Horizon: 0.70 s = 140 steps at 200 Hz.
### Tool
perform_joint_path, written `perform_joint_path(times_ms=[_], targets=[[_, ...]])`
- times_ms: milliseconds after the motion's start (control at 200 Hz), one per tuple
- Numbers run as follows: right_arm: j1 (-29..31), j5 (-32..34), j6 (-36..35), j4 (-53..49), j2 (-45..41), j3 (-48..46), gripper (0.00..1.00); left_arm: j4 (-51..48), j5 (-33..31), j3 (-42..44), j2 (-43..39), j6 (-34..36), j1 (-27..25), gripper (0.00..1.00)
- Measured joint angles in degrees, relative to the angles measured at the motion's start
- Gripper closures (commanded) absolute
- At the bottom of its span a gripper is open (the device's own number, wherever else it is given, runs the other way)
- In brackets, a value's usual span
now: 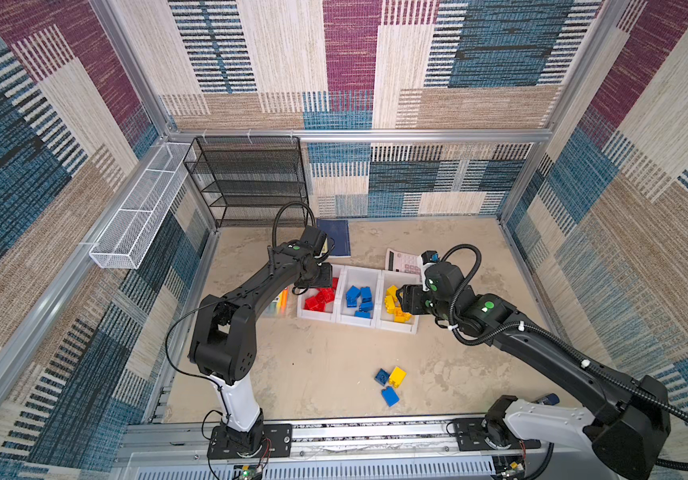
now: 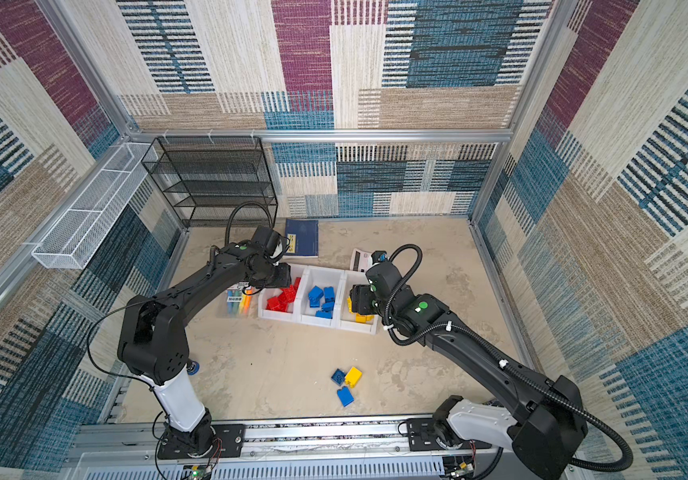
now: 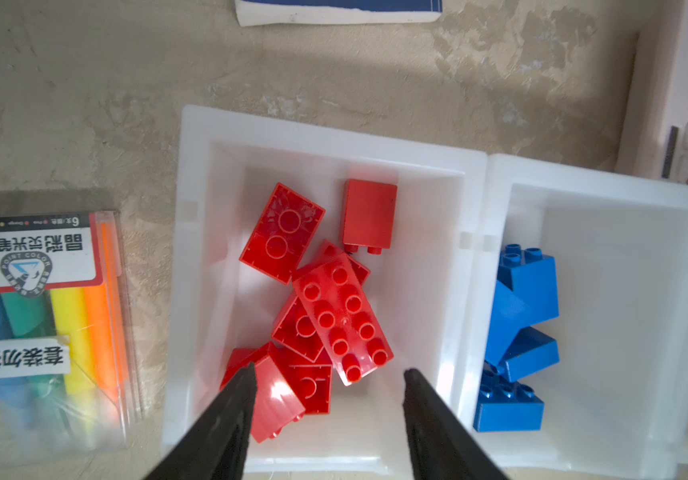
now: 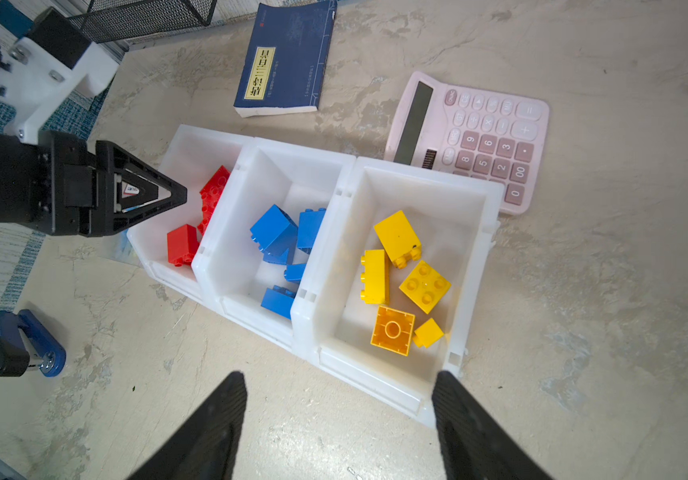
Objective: Sort the legos into containers by color
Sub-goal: 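Release the red brick into the red compartment and withdraw the left gripper, then lower the right gripper onto a yellow 2x2 brick on the table and close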
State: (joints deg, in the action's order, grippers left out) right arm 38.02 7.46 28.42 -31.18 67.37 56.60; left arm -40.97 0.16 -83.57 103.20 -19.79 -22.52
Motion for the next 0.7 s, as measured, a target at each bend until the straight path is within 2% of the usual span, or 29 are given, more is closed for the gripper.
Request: perform_joint_path(times_ms=[225, 511, 701], targets=[[0.0, -0.1, 0.2, -0.3, -0.4, -1.5, 0.25, 0.5, 0.2, 5.1, -6.9, -1.8, 0.0, 0.39], [0.3, -3.3, 3.3, -4.1, -0.6, -9.4, 0.28, 2.8, 3.3, 21.5, -21.6, -7.1, 0.0, 0.39], [2.6, -5.7, 8.0, -6.2, -3.2, -14.6, 0.29, 5.1, 4.7, 31.9, -30.5, -12.0, 0.0, 0.38]])
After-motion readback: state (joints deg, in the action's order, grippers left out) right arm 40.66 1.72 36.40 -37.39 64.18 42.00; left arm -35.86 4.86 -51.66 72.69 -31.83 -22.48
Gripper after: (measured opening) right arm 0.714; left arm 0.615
